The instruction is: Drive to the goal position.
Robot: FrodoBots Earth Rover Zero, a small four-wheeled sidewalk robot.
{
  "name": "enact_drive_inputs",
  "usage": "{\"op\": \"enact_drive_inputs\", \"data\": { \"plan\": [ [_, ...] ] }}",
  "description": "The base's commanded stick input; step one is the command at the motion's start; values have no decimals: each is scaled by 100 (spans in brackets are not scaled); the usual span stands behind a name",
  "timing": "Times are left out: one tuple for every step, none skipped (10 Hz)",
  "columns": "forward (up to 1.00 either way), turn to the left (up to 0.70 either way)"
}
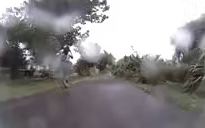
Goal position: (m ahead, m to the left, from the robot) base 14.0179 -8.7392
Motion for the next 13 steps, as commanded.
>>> {"op": "enact_drive_inputs", "data": {
  "plan": [
    [85,0],
    [85,0],
    [85,0],
    [85,0],
    [85,0],
    [85,0],
    [85,0],
    [85,0],
    [85,0],
    [85,0],
    [85,0],
    [85,0],
    [85,0]
  ]
}}
